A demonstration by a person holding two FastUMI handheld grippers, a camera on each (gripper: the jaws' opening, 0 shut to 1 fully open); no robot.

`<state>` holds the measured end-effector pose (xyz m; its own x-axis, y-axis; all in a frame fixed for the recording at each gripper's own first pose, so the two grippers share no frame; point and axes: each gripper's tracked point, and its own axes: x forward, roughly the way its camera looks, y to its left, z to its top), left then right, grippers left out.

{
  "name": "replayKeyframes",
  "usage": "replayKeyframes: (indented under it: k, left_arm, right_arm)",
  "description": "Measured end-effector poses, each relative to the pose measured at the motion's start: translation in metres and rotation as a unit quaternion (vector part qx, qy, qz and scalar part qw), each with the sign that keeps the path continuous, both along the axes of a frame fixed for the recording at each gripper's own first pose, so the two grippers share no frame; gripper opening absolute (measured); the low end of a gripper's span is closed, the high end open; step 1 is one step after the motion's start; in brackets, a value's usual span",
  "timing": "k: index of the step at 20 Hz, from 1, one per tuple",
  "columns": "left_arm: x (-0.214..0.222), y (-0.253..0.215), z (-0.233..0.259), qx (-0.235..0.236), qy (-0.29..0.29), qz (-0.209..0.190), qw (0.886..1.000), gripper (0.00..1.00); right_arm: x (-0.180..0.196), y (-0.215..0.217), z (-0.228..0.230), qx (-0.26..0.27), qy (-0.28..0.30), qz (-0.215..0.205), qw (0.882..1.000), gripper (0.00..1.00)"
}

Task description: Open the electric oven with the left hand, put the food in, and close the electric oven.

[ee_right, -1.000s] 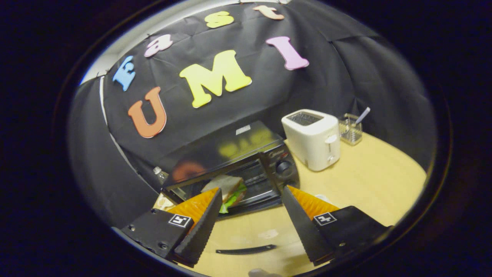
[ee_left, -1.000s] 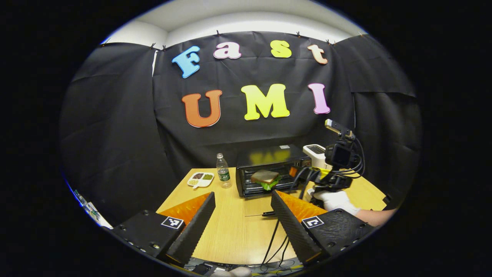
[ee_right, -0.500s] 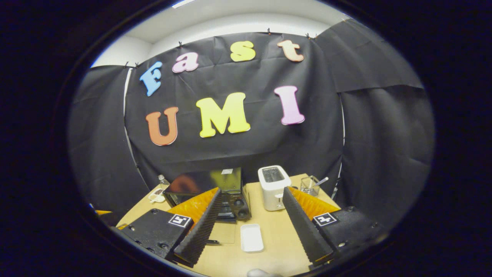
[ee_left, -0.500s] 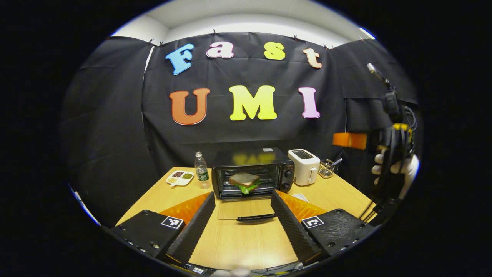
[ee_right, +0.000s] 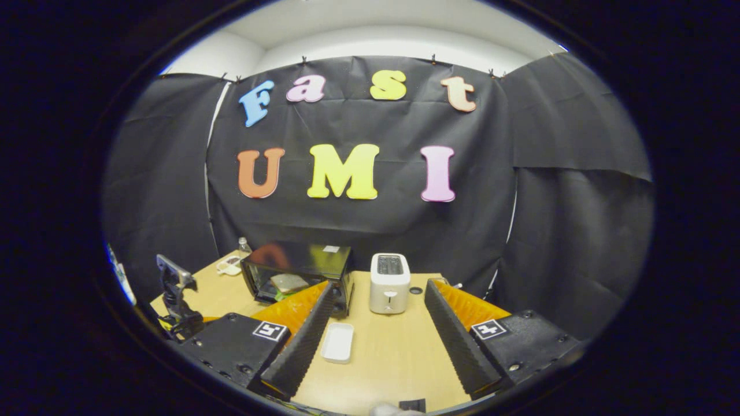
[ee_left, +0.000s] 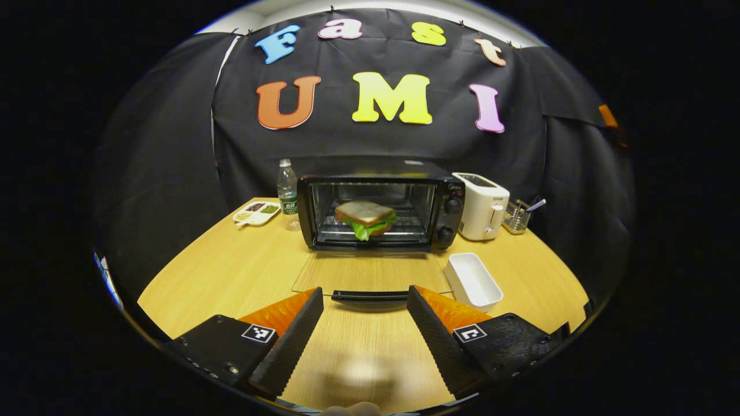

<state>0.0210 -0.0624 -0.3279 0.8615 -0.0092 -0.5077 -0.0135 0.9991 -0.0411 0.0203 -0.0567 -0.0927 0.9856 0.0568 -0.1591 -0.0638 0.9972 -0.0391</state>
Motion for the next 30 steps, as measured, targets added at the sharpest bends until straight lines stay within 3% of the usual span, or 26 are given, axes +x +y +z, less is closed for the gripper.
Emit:
replayKeyframes:
  k: [2,3,5,6,8,9,12,13,14,15,16,18,20,22,26,27,30]
  left_arm:
    - [0.007,-0.009,-0.033,-0.002,0.025,-0.004,1.000,0.96]
    - [0.009,-0.011,-0.048,-0.002,0.038,0.000,0.999,0.96]
    - [0.016,-0.020,-0.069,-0.005,0.052,-0.002,0.999,0.96]
    - [0.019,-0.025,-0.084,-0.001,0.060,-0.003,0.998,0.96]
    - [0.027,-0.028,-0.103,0.011,0.072,-0.008,0.997,0.96]
    - [0.030,-0.028,-0.111,0.015,0.081,-0.006,0.997,0.96]
    - [0.037,-0.028,-0.122,0.017,0.087,-0.006,0.996,0.96]
    - [0.039,-0.028,-0.123,0.017,0.087,-0.006,0.996,0.96]
    - [0.041,-0.027,-0.124,0.014,0.088,-0.004,0.996,0.96]
    - [0.042,-0.027,-0.124,0.007,0.092,0.000,0.996,1.00]
    - [0.043,-0.028,-0.125,0.001,0.093,0.001,0.996,0.96]
    - [0.045,-0.027,-0.124,0.002,0.095,0.000,0.995,1.00]
    - [0.047,-0.027,-0.119,0.003,0.092,0.002,0.996,0.96]
    - [0.051,-0.027,-0.111,0.001,0.086,0.005,0.996,0.96]
    - [0.067,-0.029,-0.088,-0.009,0.070,0.005,0.997,0.96]
    - [0.073,-0.031,-0.080,-0.015,0.064,0.002,0.998,1.00]
    - [0.093,-0.033,-0.053,-0.025,0.039,0.003,0.999,0.96]
  right_arm:
    - [-0.002,-0.007,-0.001,-0.004,0.006,-0.003,1.000,0.90]
    - [-0.004,-0.014,-0.005,-0.009,0.011,-0.007,1.000,1.00]
    - [-0.002,-0.019,-0.009,-0.014,0.020,-0.012,1.000,1.00]
    - [-0.001,-0.021,-0.011,-0.018,0.024,-0.013,0.999,0.90]
    - [0.000,-0.025,-0.017,-0.024,0.032,-0.016,0.999,0.91]
    - [0.003,-0.026,-0.021,-0.030,0.035,-0.018,0.999,1.00]
    - [0.009,-0.022,-0.022,-0.033,0.040,-0.012,0.999,1.00]
    - [0.010,-0.020,-0.024,-0.030,0.043,-0.010,0.999,0.93]
    - [0.014,-0.020,-0.024,-0.028,0.045,-0.010,0.999,1.00]
    - [0.016,-0.020,-0.024,-0.028,0.046,-0.010,0.999,1.00]
    - [0.018,-0.020,-0.023,-0.029,0.046,-0.011,0.998,0.96]
    - [0.021,-0.019,-0.023,-0.035,0.046,-0.008,0.998,1.00]
    - [0.025,-0.015,-0.022,-0.037,0.045,-0.005,0.998,0.96]
    - [0.029,-0.014,-0.024,-0.034,0.048,-0.002,0.998,1.00]
    - [0.036,-0.018,-0.030,-0.040,0.053,-0.003,0.998,1.00]
    - [0.036,-0.018,-0.033,-0.041,0.055,-0.004,0.998,1.00]
    - [0.041,-0.016,-0.039,-0.037,0.063,-0.002,0.997,1.00]
